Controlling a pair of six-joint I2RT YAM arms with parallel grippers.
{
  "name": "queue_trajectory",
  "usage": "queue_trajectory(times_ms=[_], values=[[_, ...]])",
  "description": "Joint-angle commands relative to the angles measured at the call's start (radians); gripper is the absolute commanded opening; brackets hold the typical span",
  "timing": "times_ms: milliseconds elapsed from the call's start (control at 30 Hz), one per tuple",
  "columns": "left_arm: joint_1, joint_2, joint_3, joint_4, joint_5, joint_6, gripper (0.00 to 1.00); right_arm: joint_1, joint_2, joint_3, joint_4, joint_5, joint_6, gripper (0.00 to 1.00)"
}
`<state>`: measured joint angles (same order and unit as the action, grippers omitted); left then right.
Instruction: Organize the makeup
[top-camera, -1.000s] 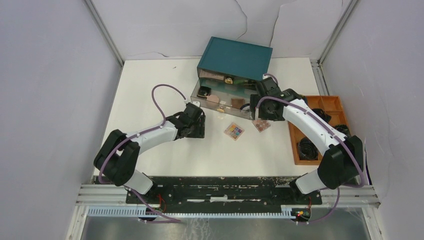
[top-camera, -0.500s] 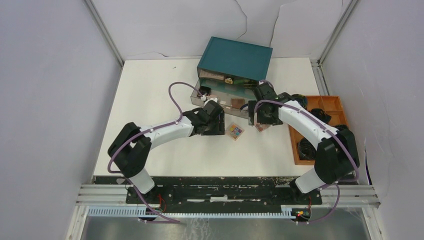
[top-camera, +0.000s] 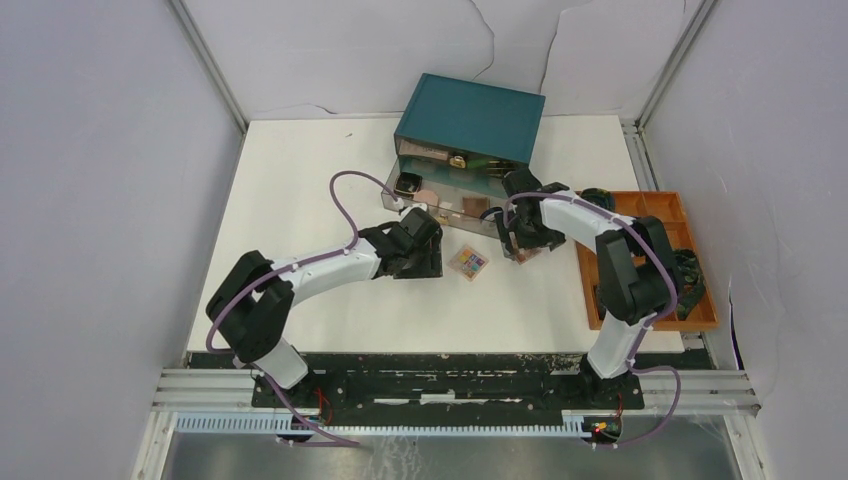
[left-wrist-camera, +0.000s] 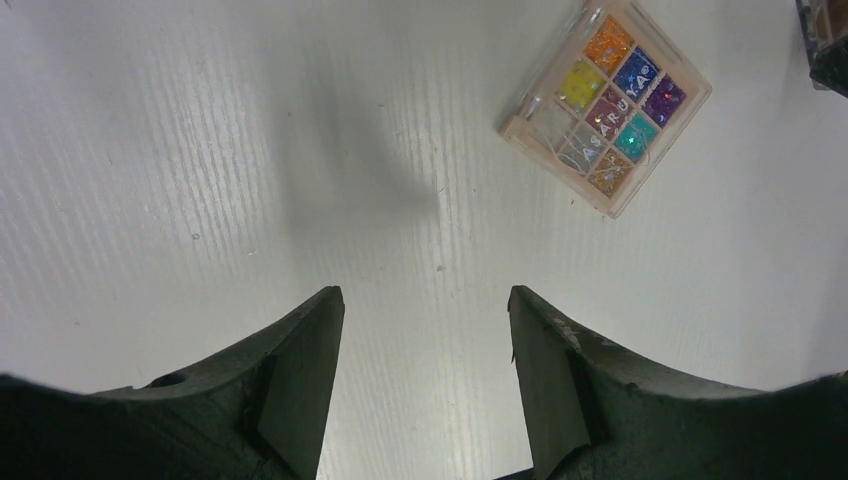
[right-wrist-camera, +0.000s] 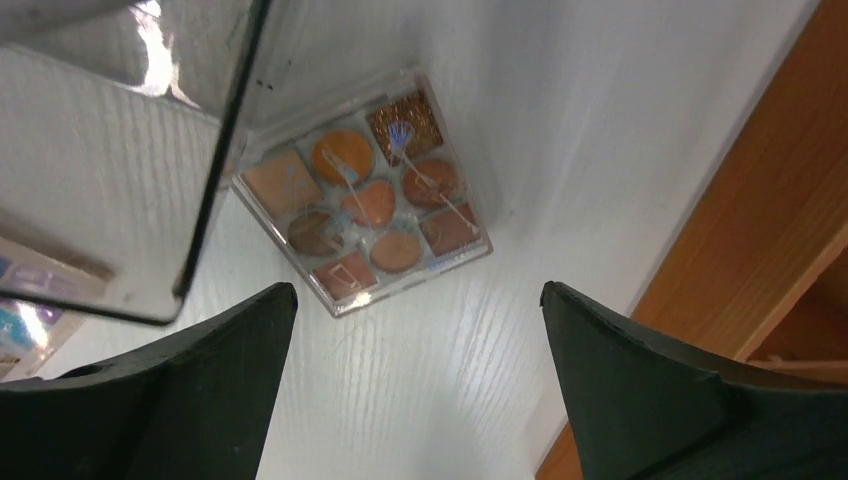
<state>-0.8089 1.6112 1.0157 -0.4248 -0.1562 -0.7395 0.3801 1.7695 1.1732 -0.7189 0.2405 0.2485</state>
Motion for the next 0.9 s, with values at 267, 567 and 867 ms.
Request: queue_trajectory(times_ms=[267, 567, 867], values=[[0.001, -0.022, 0.014, -0.008, -0.030, 0.007, 0.68, -0.030, 0.069, 0.031, 0.200, -0.026, -0.141, 1.00], [0.013, 0.005, 0.041, -0.016, -0.023, 0.035, 0.68, -0.054, 0.126, 0.051, 0.191, -0.054, -0.091, 0.95], [0.031, 0.006, 0.035, -0.011, -0.010, 0.055, 0.68, -0.063, 0.075, -0.011, 0.165, -0.035, -0.056, 0.63]])
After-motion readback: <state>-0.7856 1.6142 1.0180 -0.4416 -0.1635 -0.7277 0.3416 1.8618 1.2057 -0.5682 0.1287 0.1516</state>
